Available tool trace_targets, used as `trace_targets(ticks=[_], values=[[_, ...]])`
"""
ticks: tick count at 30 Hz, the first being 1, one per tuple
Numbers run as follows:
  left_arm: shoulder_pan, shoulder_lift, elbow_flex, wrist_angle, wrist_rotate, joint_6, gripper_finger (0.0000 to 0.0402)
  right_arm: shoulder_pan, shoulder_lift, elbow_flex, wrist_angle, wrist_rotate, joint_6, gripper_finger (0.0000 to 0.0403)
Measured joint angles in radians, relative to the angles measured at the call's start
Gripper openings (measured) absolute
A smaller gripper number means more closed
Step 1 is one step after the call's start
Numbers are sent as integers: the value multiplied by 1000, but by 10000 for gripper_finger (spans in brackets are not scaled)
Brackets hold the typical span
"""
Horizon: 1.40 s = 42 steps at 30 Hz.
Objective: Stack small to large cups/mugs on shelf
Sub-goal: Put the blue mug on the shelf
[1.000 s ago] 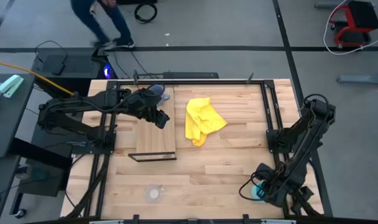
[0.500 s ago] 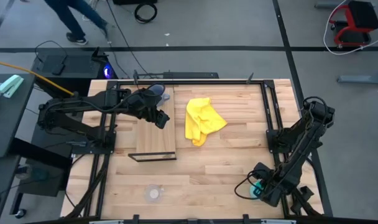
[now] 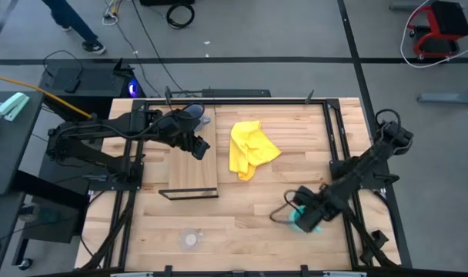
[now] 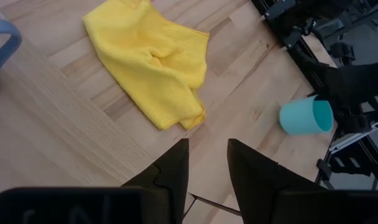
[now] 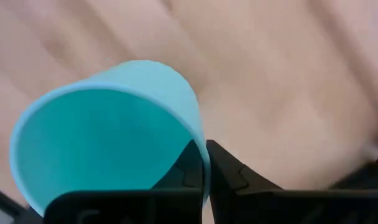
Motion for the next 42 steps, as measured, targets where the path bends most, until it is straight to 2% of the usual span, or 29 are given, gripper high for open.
trace_targets(ticks=[10,17,21,29,42], values=[[0,0,0,13,0,9,112,-357,-89,1,2,57,-395,5],[0,2,0,116,0,9,112,-619,-58,74,4,67,-687,5],[1,6,0,136,0,9,110,-714,-12,140,0,62,-830,5],[0,35,-1,142,3,0,110,-730,104,210,-35,32,-1001,5],[0,65,0,159,4,-1,112,-714,190,216,0,14,-1039,4]])
